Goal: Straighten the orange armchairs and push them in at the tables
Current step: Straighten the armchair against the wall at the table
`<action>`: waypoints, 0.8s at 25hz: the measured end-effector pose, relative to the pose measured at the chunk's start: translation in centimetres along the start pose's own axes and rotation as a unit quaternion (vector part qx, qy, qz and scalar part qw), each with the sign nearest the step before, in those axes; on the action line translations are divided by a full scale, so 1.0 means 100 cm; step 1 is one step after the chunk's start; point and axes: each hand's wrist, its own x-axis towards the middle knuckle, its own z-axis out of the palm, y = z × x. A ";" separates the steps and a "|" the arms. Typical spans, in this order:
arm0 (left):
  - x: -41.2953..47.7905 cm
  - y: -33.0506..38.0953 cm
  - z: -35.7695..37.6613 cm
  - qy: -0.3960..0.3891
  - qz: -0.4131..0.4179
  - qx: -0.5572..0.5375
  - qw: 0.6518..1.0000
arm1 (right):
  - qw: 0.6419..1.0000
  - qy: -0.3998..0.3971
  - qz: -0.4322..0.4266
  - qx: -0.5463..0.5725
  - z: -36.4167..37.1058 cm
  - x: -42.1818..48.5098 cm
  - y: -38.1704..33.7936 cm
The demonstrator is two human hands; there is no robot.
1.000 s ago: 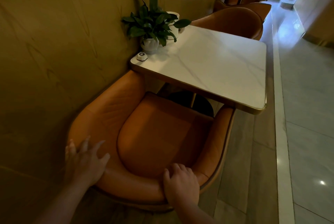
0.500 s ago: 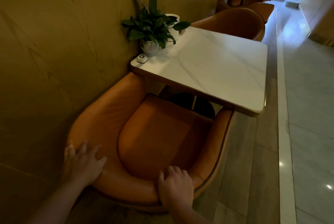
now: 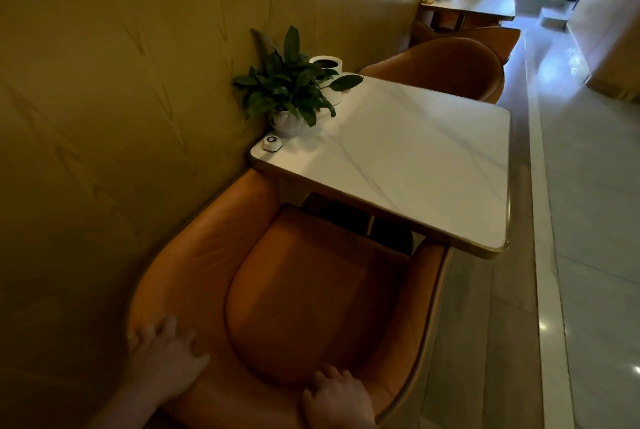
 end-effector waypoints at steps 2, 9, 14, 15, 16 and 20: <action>0.015 0.002 -0.012 -0.015 0.035 0.014 0.999 | 0.999 0.006 0.030 0.029 -0.004 0.001 -0.003; 0.039 0.000 -0.028 -0.089 0.116 0.045 0.988 | 0.984 0.082 0.123 0.096 0.002 -0.008 -0.013; 0.041 -0.003 -0.033 -0.127 0.154 0.060 0.978 | 0.983 0.067 0.139 0.103 0.001 -0.012 -0.021; 0.042 -0.002 -0.034 -0.137 0.159 0.070 0.975 | 0.982 0.064 0.143 0.107 -0.002 -0.013 -0.021; 0.044 -0.002 -0.036 -0.145 0.163 0.081 0.973 | 0.981 0.061 0.149 0.109 -0.002 -0.013 -0.020; 0.044 -0.002 -0.041 -0.153 0.170 0.088 0.970 | 0.977 0.065 0.164 0.117 -0.002 -0.013 -0.019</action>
